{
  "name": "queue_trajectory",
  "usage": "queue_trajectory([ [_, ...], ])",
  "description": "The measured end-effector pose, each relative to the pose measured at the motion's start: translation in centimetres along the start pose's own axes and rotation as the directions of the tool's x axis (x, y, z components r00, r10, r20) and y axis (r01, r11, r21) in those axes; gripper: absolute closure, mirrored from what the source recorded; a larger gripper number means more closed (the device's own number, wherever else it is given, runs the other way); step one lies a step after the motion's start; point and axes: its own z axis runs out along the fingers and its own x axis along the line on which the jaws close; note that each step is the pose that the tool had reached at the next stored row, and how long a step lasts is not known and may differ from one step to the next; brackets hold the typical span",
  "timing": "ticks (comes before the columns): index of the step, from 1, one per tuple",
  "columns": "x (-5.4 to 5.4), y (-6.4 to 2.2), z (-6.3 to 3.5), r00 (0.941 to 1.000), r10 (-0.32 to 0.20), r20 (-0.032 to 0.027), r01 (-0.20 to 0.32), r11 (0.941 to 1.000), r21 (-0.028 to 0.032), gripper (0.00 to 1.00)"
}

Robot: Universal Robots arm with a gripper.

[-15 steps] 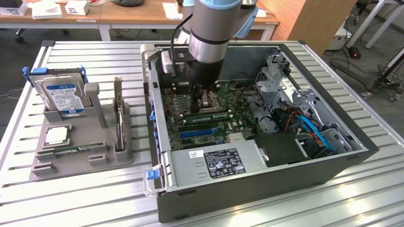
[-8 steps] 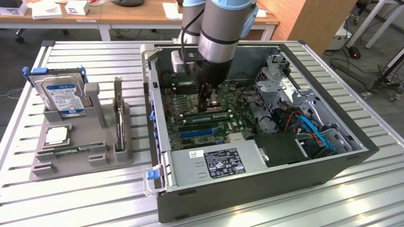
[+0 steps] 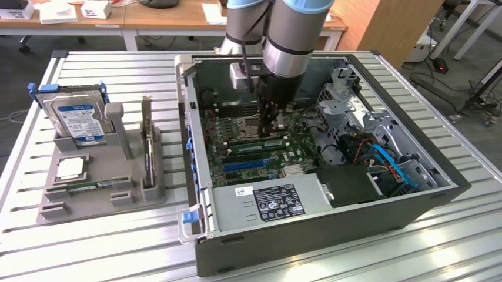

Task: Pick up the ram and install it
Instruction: 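Press down the ram until it locks into place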

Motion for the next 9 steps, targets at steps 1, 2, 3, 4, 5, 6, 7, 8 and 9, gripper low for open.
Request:
queue_trajectory([
  [1, 0.0, -0.39, -0.01, 1.0000, 0.000, 0.0000, 0.000, 1.0000, 0.0000, 0.91],
  [2, 0.0, -0.77, -0.02, 1.0000, 0.000, 0.0000, 0.000, 1.0000, -0.0001, 0.91],
  [3, 0.0, -1.14, -0.02, 1.0000, 0.000, 0.0000, 0.000, 1.0000, 0.0000, 0.91],
  [4, 0.0, -1.51, -0.03, 1.0000, 0.000, -0.0001, 0.000, 1.0000, 0.0000, 0.91],
  [5, 0.0, -1.86, -0.04, 1.0000, 0.000, -0.0001, 0.000, 1.0000, -0.0001, 0.91],
  [6, 0.0, -2.18, -0.05, 1.0000, 0.000, -0.0001, 0.000, 1.0000, -0.0001, 0.91],
  [7, 0.0, -2.46, -0.05, 1.0000, 0.000, 0.0000, 0.000, 1.0000, 0.0000, 0.91],
  [8, 0.0, -2.63, -0.06, 1.0000, 0.000, 0.0000, 0.000, 1.0000, 0.0000, 0.91],
  [9, 0.0, -2.69, -0.06, 1.0000, 0.000, -0.0001, 0.000, 1.0000, 0.0000, 0.91],
])
